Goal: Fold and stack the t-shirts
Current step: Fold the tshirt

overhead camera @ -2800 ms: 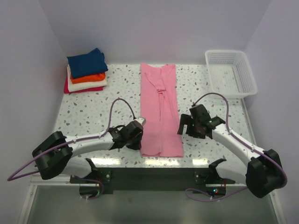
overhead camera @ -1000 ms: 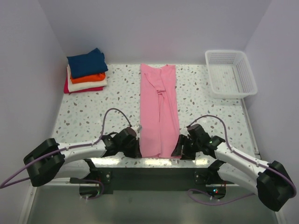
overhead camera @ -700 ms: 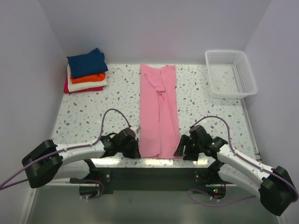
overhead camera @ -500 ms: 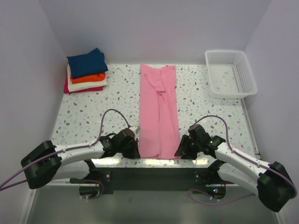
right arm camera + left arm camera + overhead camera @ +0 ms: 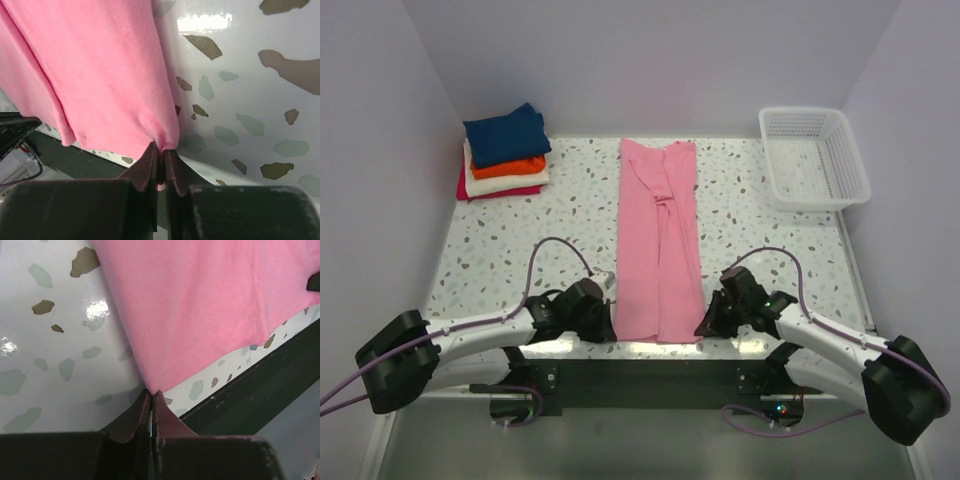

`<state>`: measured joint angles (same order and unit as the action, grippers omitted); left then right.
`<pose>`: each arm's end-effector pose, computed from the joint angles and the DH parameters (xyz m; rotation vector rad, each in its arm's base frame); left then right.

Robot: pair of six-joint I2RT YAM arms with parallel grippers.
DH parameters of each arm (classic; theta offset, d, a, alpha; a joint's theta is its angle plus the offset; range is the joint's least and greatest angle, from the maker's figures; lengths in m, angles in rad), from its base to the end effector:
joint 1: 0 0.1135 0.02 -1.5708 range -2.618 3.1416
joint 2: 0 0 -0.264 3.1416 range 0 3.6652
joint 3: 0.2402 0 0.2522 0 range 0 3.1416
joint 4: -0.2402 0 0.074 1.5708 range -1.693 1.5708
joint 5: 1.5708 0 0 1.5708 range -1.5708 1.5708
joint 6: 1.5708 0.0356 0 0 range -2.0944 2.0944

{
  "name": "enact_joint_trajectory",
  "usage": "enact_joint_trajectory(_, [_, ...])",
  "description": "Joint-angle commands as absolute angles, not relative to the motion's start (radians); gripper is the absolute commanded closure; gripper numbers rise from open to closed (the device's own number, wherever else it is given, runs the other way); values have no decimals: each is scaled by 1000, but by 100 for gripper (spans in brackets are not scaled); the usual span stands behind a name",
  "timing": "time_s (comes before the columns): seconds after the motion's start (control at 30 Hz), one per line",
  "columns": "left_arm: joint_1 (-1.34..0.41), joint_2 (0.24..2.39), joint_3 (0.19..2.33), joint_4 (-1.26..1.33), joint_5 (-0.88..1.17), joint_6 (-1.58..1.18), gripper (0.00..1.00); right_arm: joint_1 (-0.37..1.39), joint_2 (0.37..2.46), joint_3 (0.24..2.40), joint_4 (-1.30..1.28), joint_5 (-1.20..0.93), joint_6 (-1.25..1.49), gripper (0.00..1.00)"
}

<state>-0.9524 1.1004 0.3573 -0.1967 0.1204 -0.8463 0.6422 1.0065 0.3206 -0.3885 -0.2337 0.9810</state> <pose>0.1042 -0.1539 0.1390 0.1984 2.7227 -0.7998 0.1217 0.1013 0.1323 0.3996 2.8428 0.7593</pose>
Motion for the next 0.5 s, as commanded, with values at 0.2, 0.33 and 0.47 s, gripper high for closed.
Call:
enact_joint_trajectory(0.2, [-979, 962, 330, -268, 87, -873, 100, 647, 886, 296, -664, -158, 876, 100])
enact_joint_trajectory(0.33, [-997, 920, 345, -294, 58, -893, 100, 657, 796, 324, -771, -176, 861, 100])
enact_joint_trajectory(0.47, [-999, 926, 393, -310, 12, -874, 100, 658, 801, 389, -787, -144, 838, 100])
